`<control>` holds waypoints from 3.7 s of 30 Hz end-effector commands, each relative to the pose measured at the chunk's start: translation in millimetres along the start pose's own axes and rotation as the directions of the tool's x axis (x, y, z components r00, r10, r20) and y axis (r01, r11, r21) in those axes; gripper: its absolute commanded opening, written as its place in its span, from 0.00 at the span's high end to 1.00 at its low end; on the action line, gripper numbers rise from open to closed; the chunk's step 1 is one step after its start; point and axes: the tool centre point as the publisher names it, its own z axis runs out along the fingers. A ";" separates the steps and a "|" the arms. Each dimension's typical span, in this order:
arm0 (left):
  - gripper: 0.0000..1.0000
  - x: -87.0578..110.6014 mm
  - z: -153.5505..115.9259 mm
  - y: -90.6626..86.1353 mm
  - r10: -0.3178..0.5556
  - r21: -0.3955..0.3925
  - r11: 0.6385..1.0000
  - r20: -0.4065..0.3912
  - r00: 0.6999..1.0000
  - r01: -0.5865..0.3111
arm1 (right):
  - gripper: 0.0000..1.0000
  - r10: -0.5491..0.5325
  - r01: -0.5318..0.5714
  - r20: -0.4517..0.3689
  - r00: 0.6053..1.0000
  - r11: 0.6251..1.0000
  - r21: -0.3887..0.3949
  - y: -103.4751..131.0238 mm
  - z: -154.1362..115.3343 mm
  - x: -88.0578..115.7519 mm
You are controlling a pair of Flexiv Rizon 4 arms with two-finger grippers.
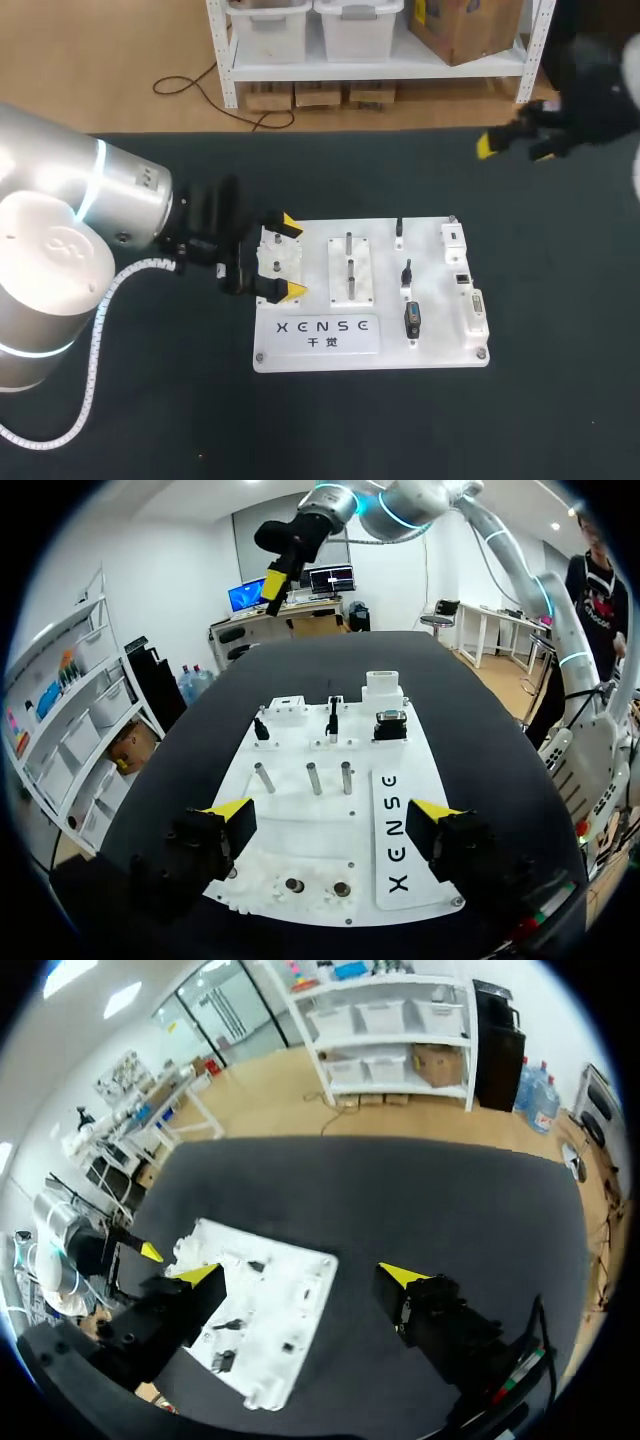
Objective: Insert the Ethernet cable into its matching sockets.
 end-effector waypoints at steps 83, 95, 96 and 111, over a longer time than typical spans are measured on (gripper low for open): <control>0.00 -0.5 1.5 0.3 -0.001 0.000 1.000 -0.005 1.000 0.001 | 1.00 0.144 -0.016 -0.290 0.946 0.915 0.404 84.3 116.9 120.8; 0.00 -0.5 1.5 0.3 -0.001 0.000 1.000 -0.005 1.000 0.001 | 1.00 0.146 -0.024 -0.265 0.953 0.909 0.416 71.5 82.7 104.9; 0.00 -0.5 1.5 0.3 -0.001 0.000 1.000 -0.005 1.000 0.001 | 1.00 0.145 -0.020 -0.266 0.953 0.907 0.421 68.5 81.2 105.1; 0.00 -0.5 1.5 0.3 -0.001 0.000 1.000 -0.005 1.000 0.001 | 1.00 0.168 -0.036 -0.269 0.948 0.901 0.433 36.7 73.6 116.0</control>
